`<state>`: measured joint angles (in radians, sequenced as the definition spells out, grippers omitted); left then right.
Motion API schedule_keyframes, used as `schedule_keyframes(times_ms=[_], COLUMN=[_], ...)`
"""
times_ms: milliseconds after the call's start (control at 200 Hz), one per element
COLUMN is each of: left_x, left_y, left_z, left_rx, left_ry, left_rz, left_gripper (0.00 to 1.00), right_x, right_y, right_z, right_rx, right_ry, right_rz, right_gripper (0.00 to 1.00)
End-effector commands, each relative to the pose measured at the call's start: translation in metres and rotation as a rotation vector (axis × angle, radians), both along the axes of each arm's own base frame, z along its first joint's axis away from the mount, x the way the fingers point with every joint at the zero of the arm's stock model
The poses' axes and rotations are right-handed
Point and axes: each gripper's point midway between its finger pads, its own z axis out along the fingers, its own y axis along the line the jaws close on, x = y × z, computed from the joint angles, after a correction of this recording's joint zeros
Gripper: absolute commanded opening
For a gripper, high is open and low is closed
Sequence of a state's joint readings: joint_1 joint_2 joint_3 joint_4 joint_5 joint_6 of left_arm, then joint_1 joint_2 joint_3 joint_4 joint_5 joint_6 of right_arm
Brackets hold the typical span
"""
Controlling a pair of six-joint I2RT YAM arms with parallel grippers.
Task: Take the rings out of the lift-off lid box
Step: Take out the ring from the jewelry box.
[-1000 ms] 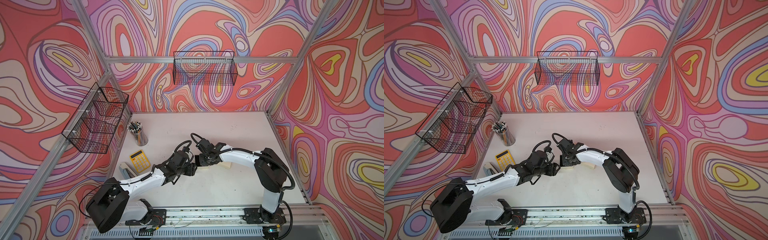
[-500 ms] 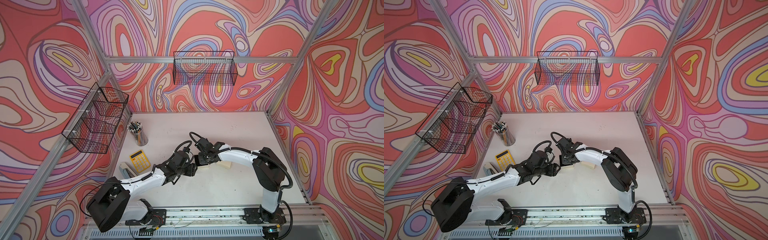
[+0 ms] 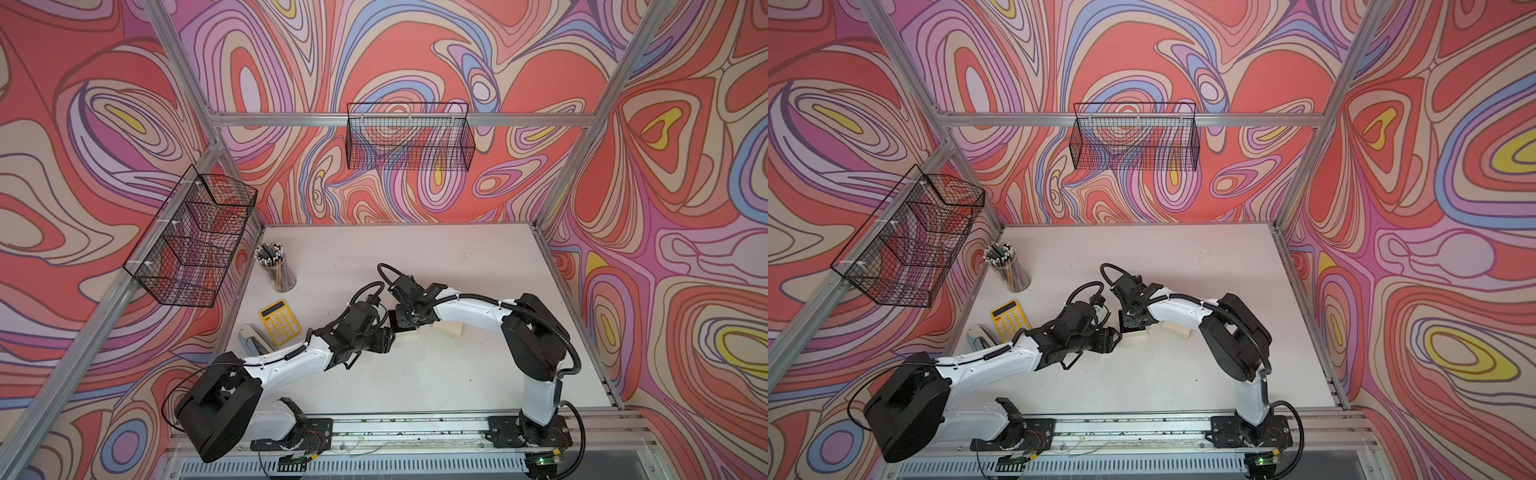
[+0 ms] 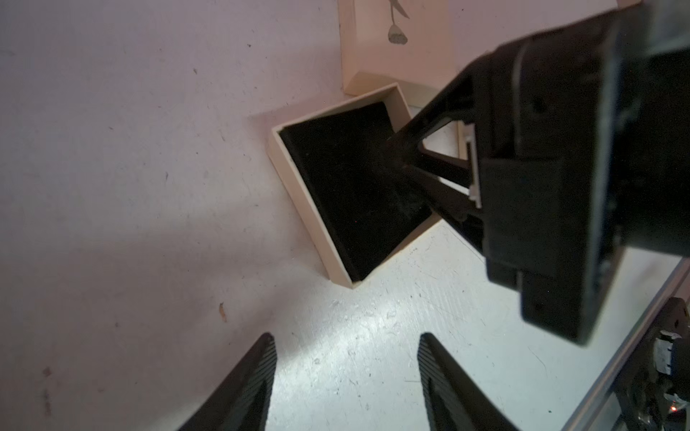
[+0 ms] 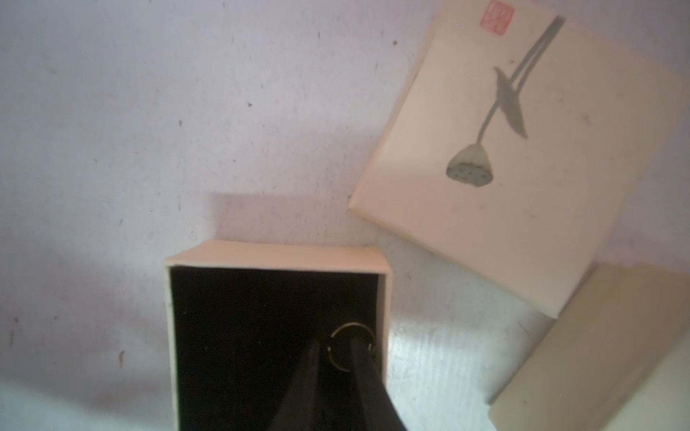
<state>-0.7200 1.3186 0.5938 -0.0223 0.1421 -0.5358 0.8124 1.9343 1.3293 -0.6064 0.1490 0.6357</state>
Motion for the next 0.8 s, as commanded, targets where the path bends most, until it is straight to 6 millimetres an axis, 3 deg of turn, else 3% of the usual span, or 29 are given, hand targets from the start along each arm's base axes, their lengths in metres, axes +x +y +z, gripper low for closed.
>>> schedule_keyframes(times_ms=[0,406,636,796], left_x=[-0.002,-0.001,-0.001,-0.001], left_y=[0.002,0.003,0.003,0.003], left_z=[-0.002,-0.002,-0.002,-0.003], left_rx=[0.004,0.005,0.009,0.016], left_ry=[0.008,0.004,0.005,0.007], left_rz=[0.001,0.001,0.001,0.001], left_gripper=[0.64,0.65,0.65,0.65], right_x=[0.0,0.004,0.007,0.012], right_y=[0.001,-0.01,-0.008,-0.013], right_z=[-0.009,-0.018,-0.02,-0.017], right_rx=[-0.002,-0.082,-0.074,-0.093], right_ry=[0.015,0.004,-0.003,-0.014], right_rz=[0.007,-0.011,-0.008,-0.019], right_gripper=[0.17,0.14,0.0,0.0])
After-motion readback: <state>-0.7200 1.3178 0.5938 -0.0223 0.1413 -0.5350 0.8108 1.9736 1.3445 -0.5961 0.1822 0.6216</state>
